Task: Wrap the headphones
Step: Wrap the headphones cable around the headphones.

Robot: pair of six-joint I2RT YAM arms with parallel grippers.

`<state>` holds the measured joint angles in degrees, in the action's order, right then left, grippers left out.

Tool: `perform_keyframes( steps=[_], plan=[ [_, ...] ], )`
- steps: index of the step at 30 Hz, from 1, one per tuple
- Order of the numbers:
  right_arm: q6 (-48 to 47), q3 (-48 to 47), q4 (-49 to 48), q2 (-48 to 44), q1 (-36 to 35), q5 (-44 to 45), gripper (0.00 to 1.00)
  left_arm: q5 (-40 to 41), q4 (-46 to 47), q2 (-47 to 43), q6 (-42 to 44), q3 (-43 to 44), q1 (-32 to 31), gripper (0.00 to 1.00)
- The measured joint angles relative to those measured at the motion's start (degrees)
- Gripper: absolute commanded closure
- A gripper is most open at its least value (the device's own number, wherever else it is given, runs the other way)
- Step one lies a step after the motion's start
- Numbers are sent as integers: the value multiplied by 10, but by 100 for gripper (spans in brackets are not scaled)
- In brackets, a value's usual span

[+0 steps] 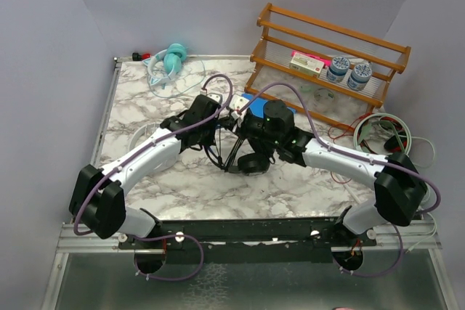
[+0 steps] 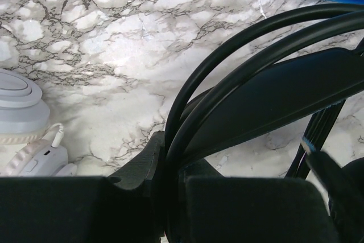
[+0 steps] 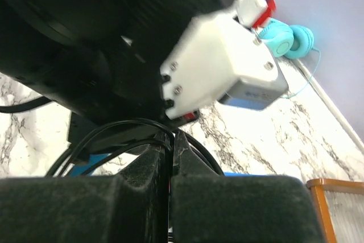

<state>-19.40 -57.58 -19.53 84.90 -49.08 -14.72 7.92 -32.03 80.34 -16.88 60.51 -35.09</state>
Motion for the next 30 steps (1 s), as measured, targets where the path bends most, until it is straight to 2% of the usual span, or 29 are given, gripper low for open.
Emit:
perform_keyframes(
  steps=[6,12,13,15,16,23,28,30],
  plan=[
    [42,49,-90,7,27,-10,99,-13,-8,-31,0,0,-1,100],
    [85,55,-124,26,46,-41,99,-25,-11,-40,-1,0,-2,100],
    [89,54,-120,29,46,-43,97,-25,-14,-40,-1,0,-2,100],
    [94,44,-104,35,47,-44,84,-24,-23,-40,-1,0,-2,100],
    [96,40,-96,36,46,-44,82,-22,-27,-40,-2,0,-2,100],
    [100,-12,15,49,50,-17,84,-7,-74,-5,-18,41,-2,100],
    [104,-9,61,52,53,0,84,-9,-92,40,-33,57,-3,100],
    [105,1,65,51,54,5,80,-10,-101,51,-36,60,-3,100]
  ],
)
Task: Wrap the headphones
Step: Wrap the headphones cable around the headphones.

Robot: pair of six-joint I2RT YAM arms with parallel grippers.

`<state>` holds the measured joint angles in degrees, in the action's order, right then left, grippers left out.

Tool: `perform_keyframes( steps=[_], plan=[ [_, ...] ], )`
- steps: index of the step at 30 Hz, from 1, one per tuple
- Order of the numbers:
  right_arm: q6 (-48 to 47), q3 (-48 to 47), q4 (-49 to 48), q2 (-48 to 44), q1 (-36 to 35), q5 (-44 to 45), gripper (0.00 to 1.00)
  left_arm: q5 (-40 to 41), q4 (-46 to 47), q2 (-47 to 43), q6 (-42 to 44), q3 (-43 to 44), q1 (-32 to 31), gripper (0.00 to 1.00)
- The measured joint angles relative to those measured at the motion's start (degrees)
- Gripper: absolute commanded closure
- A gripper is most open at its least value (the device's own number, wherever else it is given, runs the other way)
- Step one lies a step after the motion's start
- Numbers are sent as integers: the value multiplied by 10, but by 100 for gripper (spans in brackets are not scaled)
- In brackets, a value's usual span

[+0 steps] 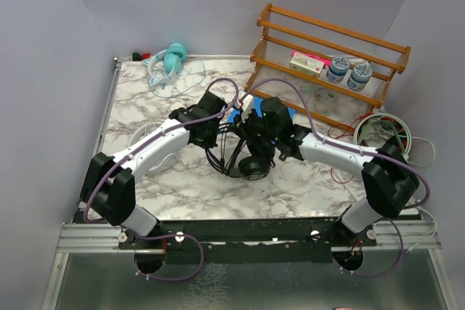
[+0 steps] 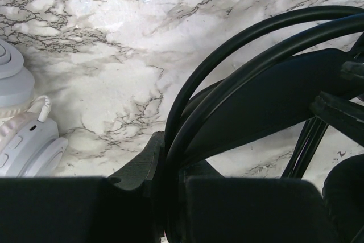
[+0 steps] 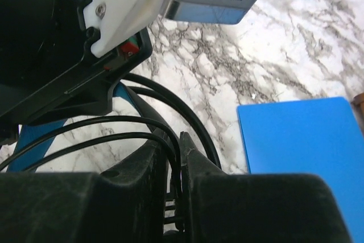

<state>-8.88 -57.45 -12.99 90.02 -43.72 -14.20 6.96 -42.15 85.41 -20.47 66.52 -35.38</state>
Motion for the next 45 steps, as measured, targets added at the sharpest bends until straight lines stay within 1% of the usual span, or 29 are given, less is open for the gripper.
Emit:
perform_keyframes(
  steps=[2,6,18,23,25,27,28,33,35,36,42,45],
  plan=[
    [3,10,4,-3,1,1,73,0,-7,10,-1,6,0,100],
    [5,15,22,-15,2,2,67,0,-13,19,-1,10,-1,100],
    [20,0,85,-18,3,4,36,-1,-24,40,-8,39,3,100],
    [25,-15,115,-21,3,3,33,-3,-26,43,-8,43,8,100],
    [29,-21,133,-25,3,7,28,-4,-27,44,-8,43,10,100],
    [31,-25,149,-31,3,17,26,-4,-29,45,-8,43,14,100],
    [33,-27,159,-35,3,25,22,-5,-29,47,-8,44,15,100],
    [39,-33,198,-45,3,61,19,-7,-31,54,-9,52,18,100],
    [41,-33,207,-49,3,68,13,-8,-30,55,-9,53,19,100],
    [42,-33,212,-53,3,72,11,-10,-31,56,-9,53,19,100],
    [44,-33,253,-96,3,100,10,-13,-31,56,-10,55,24,100],
    [45,-33,269,-119,3,105,11,-13,-31,57,-12,56,28,100]
  ],
)
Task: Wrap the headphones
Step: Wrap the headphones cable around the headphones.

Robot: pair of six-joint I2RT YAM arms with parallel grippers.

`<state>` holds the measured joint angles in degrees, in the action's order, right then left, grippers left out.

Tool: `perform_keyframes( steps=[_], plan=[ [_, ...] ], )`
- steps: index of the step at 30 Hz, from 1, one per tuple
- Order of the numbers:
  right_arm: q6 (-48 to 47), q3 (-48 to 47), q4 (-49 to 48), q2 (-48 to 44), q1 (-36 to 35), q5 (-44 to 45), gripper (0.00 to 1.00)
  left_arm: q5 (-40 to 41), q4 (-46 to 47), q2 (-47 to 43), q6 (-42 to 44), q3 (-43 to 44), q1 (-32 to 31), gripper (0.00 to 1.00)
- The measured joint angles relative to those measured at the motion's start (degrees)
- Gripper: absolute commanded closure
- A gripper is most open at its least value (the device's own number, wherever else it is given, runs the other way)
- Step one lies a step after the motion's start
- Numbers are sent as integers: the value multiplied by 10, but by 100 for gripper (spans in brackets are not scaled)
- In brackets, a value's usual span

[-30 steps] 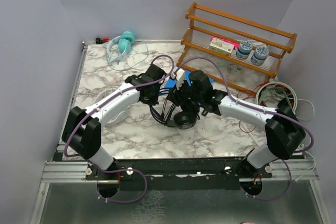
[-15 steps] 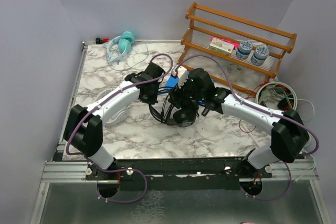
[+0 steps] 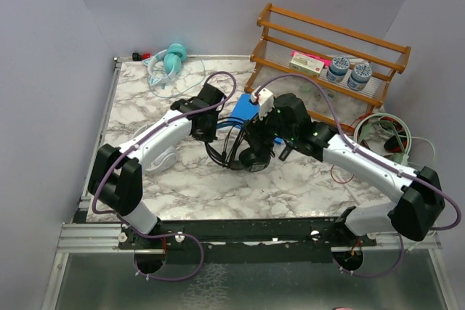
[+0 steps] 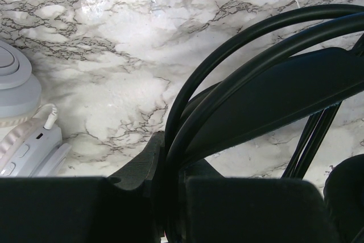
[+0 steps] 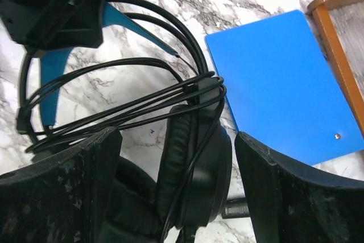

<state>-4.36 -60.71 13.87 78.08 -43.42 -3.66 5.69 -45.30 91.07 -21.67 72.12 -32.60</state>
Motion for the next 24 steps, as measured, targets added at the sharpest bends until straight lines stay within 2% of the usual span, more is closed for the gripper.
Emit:
perform_keyframes(
  steps=[6,18,24],
  plan=[
    [44,-7,2,-33,0,-20,27,-1,0,0,-4,2,2,100],
    [319,-30,-70,28,0,-112,32,-1,0,0,-19,2,2,100],
    [386,-23,-89,54,0,-114,36,-1,1,0,-24,2,2,100]
  ],
)
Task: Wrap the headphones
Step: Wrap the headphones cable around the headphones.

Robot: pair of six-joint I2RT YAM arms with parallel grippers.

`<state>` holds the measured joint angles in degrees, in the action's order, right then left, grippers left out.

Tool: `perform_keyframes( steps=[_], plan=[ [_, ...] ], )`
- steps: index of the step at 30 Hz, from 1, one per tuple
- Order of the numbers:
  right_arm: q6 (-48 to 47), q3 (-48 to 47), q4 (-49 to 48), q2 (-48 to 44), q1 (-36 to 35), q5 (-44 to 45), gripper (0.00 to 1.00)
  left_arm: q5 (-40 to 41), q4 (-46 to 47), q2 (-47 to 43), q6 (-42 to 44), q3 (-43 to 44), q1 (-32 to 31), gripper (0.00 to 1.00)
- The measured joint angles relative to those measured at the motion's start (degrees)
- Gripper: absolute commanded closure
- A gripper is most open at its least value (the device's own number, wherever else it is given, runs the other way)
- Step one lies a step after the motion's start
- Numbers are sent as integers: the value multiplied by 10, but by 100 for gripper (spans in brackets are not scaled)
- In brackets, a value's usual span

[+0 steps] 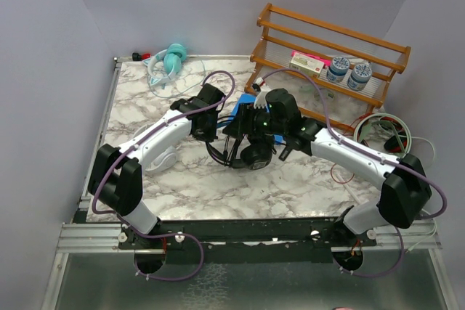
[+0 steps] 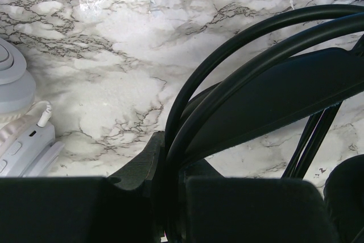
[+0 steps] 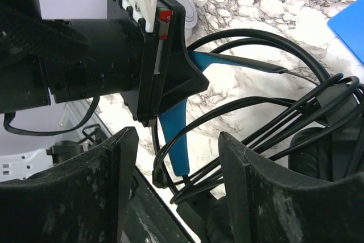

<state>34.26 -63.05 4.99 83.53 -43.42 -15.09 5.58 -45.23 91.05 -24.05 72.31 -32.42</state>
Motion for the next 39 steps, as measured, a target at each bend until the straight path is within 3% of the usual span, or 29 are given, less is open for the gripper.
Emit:
perform_keyframes(
  steps=[7,11,20,25,28,34,39],
  plan=[
    [36,0,-26,17,0,3,61,0,0,0,-3,0,0,100],
    [44,0,-28,31,0,6,80,0,1,0,-4,0,0,100],
    [45,-9,-23,73,0,27,84,6,0,-7,-4,0,0,100],
    [42,-34,-18,116,0,32,82,28,1,-23,-4,-1,0,100],
    [40,-53,-16,135,-1,32,70,41,3,-36,-6,-8,2,100],
    [28,-78,7,143,-1,44,56,57,19,-40,-14,-17,2,100],
    [10,-81,27,130,-2,81,37,79,26,-40,-31,-26,0,100]
  ],
)
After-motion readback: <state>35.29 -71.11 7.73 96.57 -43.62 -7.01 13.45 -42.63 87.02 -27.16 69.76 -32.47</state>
